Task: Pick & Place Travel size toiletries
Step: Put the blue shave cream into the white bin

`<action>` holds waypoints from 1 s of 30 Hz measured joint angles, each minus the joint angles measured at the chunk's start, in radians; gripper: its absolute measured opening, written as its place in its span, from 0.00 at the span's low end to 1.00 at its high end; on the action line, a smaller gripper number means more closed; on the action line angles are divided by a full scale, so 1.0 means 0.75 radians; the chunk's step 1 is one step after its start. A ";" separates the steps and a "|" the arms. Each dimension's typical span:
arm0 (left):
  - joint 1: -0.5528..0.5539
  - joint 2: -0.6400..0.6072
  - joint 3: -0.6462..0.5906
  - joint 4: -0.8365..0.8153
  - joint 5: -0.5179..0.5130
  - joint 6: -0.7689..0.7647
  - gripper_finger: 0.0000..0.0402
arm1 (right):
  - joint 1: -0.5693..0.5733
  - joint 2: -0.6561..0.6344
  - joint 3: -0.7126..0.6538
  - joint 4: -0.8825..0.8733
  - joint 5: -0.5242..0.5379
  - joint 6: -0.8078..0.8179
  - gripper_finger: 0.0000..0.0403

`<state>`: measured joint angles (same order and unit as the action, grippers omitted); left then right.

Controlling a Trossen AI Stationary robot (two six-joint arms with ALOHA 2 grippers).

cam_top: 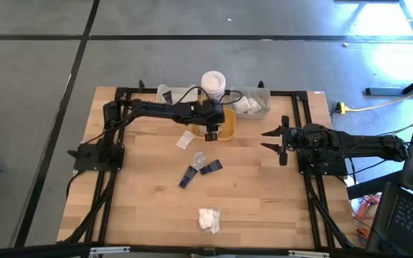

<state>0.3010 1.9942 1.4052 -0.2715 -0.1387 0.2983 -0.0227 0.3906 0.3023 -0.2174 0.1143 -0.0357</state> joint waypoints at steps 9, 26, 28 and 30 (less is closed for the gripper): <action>-0.056 0.000 0.198 -0.348 0.009 -0.109 0.36 | 0.000 0.000 0.000 0.000 0.000 0.000 0.42; -0.268 -0.042 0.380 -0.862 -0.099 -0.517 0.30 | 0.000 0.000 0.000 0.000 0.000 0.000 0.34; -0.299 -0.051 0.376 -0.904 -0.127 -0.565 0.29 | 0.000 0.000 0.000 0.000 0.000 0.000 0.33; -0.332 -0.062 0.376 -0.941 -0.134 -0.609 0.28 | 0.000 0.000 0.000 0.000 0.000 0.000 0.32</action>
<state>0.0521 1.9478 1.6874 -0.9773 -0.2395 -0.1586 -0.0227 0.3908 0.3023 -0.2176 0.1143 -0.0357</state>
